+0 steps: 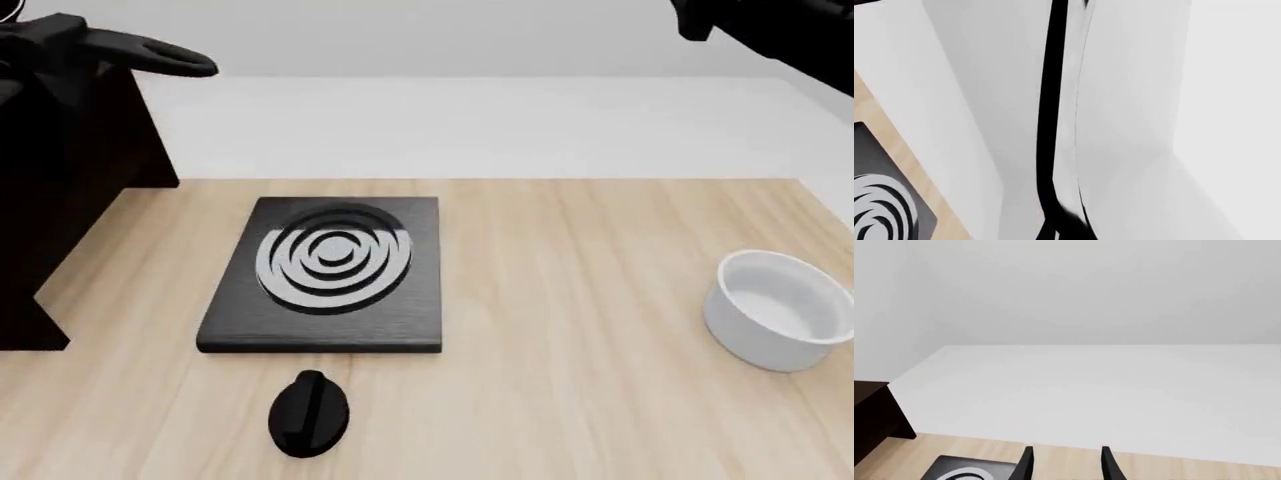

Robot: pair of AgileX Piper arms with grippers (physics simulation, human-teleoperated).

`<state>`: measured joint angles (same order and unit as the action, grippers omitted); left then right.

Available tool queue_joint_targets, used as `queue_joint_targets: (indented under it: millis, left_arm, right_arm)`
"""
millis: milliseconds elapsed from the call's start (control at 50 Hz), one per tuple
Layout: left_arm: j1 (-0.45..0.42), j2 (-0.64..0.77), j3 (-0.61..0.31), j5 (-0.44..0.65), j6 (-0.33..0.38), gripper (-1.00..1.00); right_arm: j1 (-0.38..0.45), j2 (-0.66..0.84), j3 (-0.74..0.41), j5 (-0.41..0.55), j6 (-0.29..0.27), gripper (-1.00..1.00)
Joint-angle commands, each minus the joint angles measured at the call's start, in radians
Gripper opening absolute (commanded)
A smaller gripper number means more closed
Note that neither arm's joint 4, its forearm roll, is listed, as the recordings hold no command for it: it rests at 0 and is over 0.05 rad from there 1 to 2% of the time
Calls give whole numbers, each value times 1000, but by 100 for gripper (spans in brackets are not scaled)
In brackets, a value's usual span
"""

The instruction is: Put the frying pan on the cabinet shelf.

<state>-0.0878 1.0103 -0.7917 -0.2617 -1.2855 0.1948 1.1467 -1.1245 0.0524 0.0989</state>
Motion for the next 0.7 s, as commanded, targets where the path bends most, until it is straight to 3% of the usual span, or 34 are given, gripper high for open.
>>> queue_joint_targets:
  millis: [20, 100, 300, 380, 520, 600, 700]
  left_arm:
    - [64, 135, -117, -73, -50, -100]
    - [74, 169, -155, -73, -57, -100]
    - [145, 286, -110, -256, -218, -100]
    - [157, 306, -103, -284, -236, -100]
    - [170, 391, -44, -449, -379, -100]
    - [176, 420, -44, -498, -411, -100]
    - [188, 436, -77, -478, -414, -100]
  right_arm:
    - [4, 15, -2, -4, 2, 100]
    - [5, 19, -2, -5, 1, 100]
    - [11, 26, 1, -14, -4, 100]
    - [11, 33, -7, -12, -6, 100]
    - [1, 28, -25, -5, -10, 100]
    - [6, 40, -40, 4, -13, 100]
    - [10, 53, -53, 8, -14, 100]
